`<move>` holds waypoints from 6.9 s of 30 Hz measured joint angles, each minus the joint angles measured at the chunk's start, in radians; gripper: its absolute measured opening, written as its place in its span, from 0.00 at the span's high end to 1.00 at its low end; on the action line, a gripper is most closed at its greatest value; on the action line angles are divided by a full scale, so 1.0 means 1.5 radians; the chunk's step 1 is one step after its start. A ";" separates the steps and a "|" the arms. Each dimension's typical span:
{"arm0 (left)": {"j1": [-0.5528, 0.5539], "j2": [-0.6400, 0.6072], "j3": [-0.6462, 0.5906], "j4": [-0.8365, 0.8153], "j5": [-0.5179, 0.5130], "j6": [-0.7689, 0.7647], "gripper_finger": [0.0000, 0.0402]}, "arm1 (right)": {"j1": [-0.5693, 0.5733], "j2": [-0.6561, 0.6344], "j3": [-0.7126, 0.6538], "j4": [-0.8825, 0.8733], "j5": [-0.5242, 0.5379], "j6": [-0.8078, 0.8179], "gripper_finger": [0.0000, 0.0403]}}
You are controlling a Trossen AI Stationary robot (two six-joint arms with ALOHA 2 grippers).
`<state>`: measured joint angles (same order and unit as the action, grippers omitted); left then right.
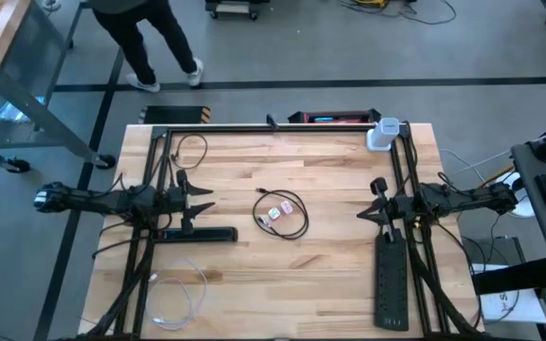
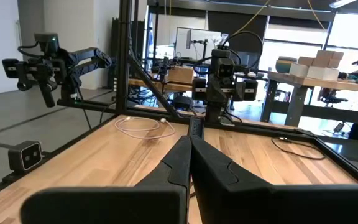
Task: Insert USB
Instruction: Insert the middle black charger cable into the pink charger adapter
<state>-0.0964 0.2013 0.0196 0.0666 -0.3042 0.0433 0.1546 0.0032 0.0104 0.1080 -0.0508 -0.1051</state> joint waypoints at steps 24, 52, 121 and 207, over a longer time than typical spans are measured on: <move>0.000 0.000 0.000 0.000 0.000 0.000 0.54 | 0.000 0.000 0.000 0.000 0.000 0.000 1.00; 0.000 0.000 0.000 0.000 0.000 0.000 0.62 | 0.000 0.000 0.000 0.000 0.000 0.000 1.00; 0.004 0.352 -0.007 0.321 -0.034 -0.261 0.57 | -0.083 0.887 0.210 0.616 0.347 0.020 0.79; -0.083 0.972 0.139 0.547 -0.060 -0.401 0.70 | -0.072 1.330 0.786 -0.217 0.349 0.313 0.51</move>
<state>-0.2211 1.6588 0.2287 0.8868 -0.3939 -0.5587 0.0467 1.9981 1.1890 -0.2179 0.4725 0.3647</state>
